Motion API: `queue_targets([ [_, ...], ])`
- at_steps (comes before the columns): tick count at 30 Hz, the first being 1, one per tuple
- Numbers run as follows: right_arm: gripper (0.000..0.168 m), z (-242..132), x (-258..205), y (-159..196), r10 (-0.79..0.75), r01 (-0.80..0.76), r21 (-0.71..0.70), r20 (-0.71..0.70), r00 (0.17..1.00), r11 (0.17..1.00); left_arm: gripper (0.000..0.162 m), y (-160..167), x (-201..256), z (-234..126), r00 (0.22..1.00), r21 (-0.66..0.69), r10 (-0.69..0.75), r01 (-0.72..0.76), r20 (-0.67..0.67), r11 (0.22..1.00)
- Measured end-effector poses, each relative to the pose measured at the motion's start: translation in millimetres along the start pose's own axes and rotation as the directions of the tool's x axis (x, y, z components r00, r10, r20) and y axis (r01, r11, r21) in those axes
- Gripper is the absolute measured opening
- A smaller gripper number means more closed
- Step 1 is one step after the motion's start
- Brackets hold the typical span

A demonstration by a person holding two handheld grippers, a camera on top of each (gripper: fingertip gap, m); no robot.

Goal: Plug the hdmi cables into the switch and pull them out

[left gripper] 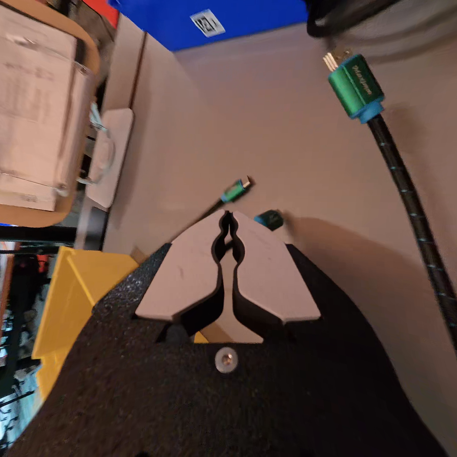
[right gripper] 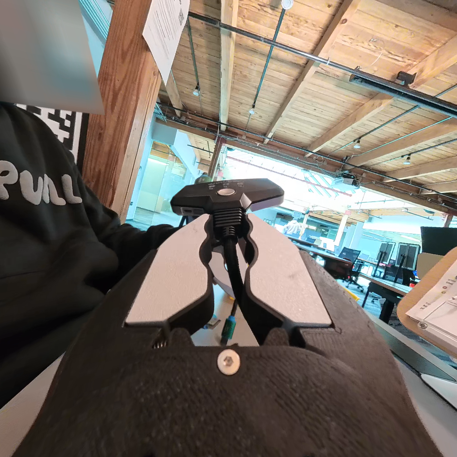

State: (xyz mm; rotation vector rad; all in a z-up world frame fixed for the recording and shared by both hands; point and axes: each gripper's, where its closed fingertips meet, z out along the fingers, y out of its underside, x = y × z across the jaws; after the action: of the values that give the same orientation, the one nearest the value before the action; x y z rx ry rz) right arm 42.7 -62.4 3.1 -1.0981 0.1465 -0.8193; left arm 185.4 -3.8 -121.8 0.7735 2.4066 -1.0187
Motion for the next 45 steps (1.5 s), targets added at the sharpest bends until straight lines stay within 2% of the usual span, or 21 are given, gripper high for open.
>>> queue_targets([
  [4, 0.025, 2.7, -3.4, 7.7, 0.008, -0.006, -0.045, 0.029, 1.000, 0.999, 0.008, 18.4, 18.7, 4.6, 0.992, -0.039, -0.062, 0.058, -0.111, 0.998],
  [6, 0.023, 3.1, -4.1, 9.0, 0.009, -0.007, -0.054, 0.035, 0.999, 0.999, 0.019, 23.6, 21.1, 1.0, 0.992, -0.021, -0.048, 0.046, -0.114, 0.999],
  [11, 0.023, 2.1, -4.4, 6.3, 0.015, -0.013, -0.040, 0.043, 0.999, 0.999, 0.038, 48.8, 18.1, -9.2, 0.977, -0.079, 0.195, -0.202, -0.088, 0.976],
  [16, 0.023, -0.2, -8.3, 1.1, 0.028, -0.027, -0.019, 0.080, 0.996, 0.999, 0.043, 72.8, 11.7, 8.8, 0.911, -0.223, 0.407, -0.411, -0.066, 0.884],
  [18, 0.023, -0.3, -8.4, 0.3, 0.030, -0.029, -0.015, 0.085, 0.996, 0.999, 0.043, 83.1, 8.2, 16.7, 0.893, -0.293, 0.445, -0.445, -0.070, 0.846],
  [20, 0.024, -0.1, -9.0, 0.4, 0.031, -0.029, -0.018, 0.090, 0.995, 0.999, 0.035, 84.6, 2.7, 23.2, 0.893, -0.309, 0.448, -0.439, -0.044, 0.844],
  [24, 0.023, 1.2, -9.2, 2.4, 0.030, -0.028, -0.028, 0.092, 0.995, 0.999, 0.018, 88.2, 5.5, 31.0, 0.921, -0.310, 0.383, -0.387, -0.078, 0.868],
  [28, 0.023, 1.5, -9.1, 3.6, 0.025, -0.022, -0.038, 0.089, 0.996, 0.999, 0.006, 81.5, 0.1, 42.9, 0.938, -0.265, 0.347, -0.332, 0.014, 0.905],
  [32, 0.023, 0.6, -3.6, 3.2, 0.015, -0.013, -0.037, 0.058, 0.998, 0.999, 0.006, 81.3, -4.6, 46.0, 0.986, -0.257, 0.166, -0.157, 0.015, 0.954],
  [36, 0.023, 0.2, 0.6, 4.1, -0.001, 0.003, -0.048, 0.033, 0.999, 0.999, 0.006, 80.7, -5.8, 46.0, 0.996, -0.241, 0.087, -0.080, 0.019, 0.967],
  [40, 0.023, 0.3, 2.8, 3.8, -0.009, 0.010, -0.051, 0.024, 1.000, 0.999, 0.006, 61.2, -17.6, 26.7, 0.999, -0.163, 0.006, 0.002, 0.052, 0.987],
  [45, 0.022, -1.1, 3.1, 1.4, -0.006, 0.007, -0.038, 0.022, 1.000, 0.999, 0.006, 33.4, -42.8, -13.1, 0.970, 0.006, -0.240, 0.240, 0.024, 0.971],
])
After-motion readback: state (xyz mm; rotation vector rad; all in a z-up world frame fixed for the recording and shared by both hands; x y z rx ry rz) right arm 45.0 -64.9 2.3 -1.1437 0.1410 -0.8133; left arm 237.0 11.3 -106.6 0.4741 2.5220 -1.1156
